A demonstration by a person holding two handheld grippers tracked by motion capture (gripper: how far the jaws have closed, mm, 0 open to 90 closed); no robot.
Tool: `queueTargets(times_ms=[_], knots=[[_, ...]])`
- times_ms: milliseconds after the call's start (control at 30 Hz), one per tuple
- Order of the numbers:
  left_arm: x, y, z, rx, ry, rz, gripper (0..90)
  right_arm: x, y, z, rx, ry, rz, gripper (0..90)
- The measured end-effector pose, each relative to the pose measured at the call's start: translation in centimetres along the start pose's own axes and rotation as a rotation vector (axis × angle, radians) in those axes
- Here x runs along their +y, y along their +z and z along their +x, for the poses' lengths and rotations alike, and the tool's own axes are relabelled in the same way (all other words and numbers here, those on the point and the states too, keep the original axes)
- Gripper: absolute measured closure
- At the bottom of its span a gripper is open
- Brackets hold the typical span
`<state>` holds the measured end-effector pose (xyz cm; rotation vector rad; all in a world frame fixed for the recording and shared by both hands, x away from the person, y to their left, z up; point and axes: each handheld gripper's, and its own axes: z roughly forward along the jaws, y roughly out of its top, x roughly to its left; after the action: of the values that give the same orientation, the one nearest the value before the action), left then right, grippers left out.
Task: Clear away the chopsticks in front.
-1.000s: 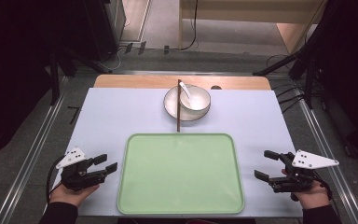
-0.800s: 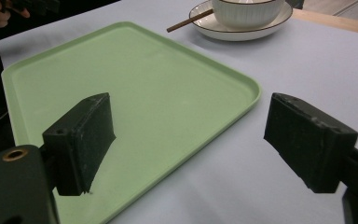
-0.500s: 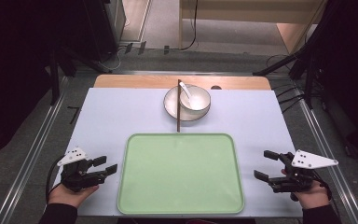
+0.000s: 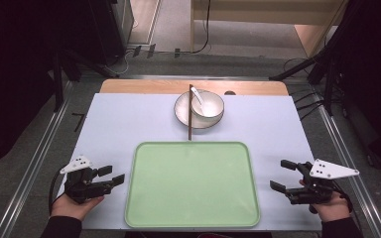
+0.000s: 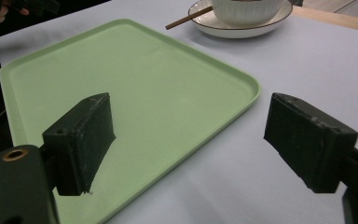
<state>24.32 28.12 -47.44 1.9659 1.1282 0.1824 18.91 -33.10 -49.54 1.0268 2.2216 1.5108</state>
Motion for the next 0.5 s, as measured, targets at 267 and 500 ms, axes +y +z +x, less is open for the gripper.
queueTargets(times_ms=[267,500], knots=[[1.9,0.9,-0.7,0.019,-0.002,0.074,34.1,-0.1,-0.1,-0.3,-0.019,0.013,-0.007,16.2],[3.7,1.1,-1.3,0.020,-0.003,0.069,34.2,-0.1,0.2,-0.1,-0.006,0.005,0.003,16.2]])
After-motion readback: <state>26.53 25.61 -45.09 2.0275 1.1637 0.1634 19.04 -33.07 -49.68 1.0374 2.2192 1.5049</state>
